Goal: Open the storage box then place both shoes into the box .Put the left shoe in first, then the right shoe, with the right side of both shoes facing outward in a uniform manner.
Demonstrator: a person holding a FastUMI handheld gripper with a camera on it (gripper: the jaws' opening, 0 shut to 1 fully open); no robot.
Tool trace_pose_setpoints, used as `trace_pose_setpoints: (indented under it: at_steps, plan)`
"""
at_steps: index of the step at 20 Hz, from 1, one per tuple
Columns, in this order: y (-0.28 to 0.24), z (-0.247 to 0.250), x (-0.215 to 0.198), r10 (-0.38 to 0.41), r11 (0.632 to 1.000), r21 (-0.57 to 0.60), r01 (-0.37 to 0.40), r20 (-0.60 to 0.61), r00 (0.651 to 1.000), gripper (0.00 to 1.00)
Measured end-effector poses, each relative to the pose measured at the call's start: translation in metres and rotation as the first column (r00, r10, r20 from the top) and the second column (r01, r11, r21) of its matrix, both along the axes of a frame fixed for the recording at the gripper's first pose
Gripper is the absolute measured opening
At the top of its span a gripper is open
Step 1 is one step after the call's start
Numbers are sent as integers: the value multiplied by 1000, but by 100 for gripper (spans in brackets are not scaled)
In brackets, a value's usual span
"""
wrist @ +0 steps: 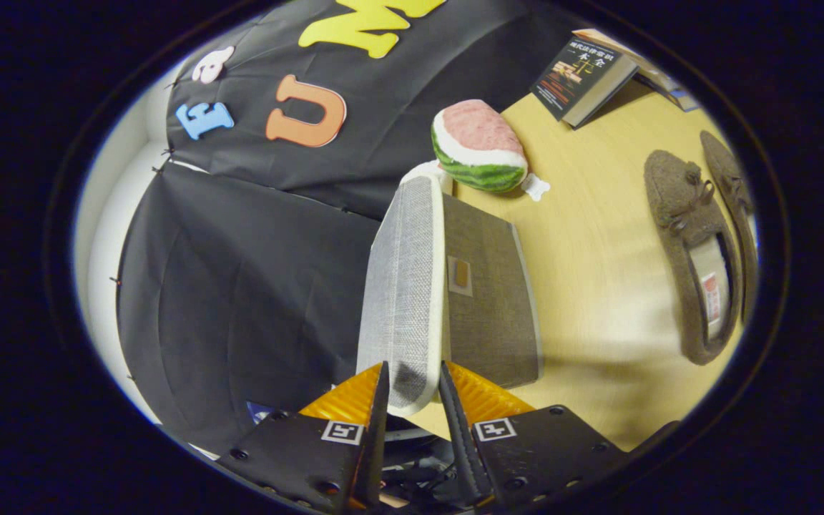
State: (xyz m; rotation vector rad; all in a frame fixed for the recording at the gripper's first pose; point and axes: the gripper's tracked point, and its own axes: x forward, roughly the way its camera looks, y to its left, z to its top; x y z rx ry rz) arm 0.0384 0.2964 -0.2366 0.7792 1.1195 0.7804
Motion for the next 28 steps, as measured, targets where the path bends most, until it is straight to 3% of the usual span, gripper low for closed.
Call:
trace_pose_setpoints:
  at_steps: [2, 5, 7, 18, 23, 28]
  plan:
    - [4, 2, -1, -4, 1000, 5, 4, -7, 1000, 28]
    - [-7, -6, 7, -78, 996, -53, 76, -30, 997, 14]
    - [-8, 2, 4, -77, 997, -36, 75, -42, 996, 1]
    - [24, 96, -7, -59, 997, 60, 55, 65, 996, 0]
    - [77, 144, -21, 5, 996, 93, -14, 92, 996, 0]
    - [148, 153, -38, 124, 991, 33, -130, 135, 983, 0]
